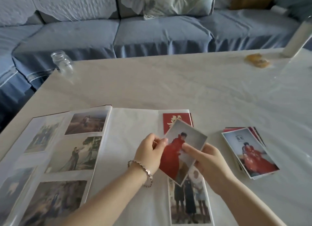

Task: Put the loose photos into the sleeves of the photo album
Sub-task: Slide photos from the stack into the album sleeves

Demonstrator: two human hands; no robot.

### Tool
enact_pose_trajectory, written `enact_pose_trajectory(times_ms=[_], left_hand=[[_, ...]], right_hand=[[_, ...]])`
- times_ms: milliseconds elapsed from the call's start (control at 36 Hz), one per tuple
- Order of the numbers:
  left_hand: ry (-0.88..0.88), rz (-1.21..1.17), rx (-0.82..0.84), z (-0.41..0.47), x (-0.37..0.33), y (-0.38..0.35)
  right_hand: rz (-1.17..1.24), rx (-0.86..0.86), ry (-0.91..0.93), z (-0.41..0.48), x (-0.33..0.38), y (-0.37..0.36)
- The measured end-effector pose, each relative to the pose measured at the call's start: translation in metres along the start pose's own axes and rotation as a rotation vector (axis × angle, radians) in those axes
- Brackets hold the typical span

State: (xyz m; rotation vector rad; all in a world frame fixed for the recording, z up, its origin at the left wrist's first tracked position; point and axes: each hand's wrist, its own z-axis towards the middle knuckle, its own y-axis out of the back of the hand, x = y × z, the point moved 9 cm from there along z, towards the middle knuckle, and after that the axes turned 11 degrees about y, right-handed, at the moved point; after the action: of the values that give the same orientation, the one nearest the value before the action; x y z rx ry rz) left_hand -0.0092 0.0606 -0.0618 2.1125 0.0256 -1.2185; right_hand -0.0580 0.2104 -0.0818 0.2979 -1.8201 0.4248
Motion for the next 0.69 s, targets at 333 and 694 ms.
enact_pose_trajectory(times_ms=[333,694], left_hand=[[0.170,0.722,0.106,-0.011,-0.012,-0.099],[0.055,0.077,0.187,-0.018,-0.020,-0.058]], right_hand=[[-0.506,-0.343,0.262,-0.005,0.073,0.122],[-0.837,-0.130,0.227,-0.010,0.039,0.107]])
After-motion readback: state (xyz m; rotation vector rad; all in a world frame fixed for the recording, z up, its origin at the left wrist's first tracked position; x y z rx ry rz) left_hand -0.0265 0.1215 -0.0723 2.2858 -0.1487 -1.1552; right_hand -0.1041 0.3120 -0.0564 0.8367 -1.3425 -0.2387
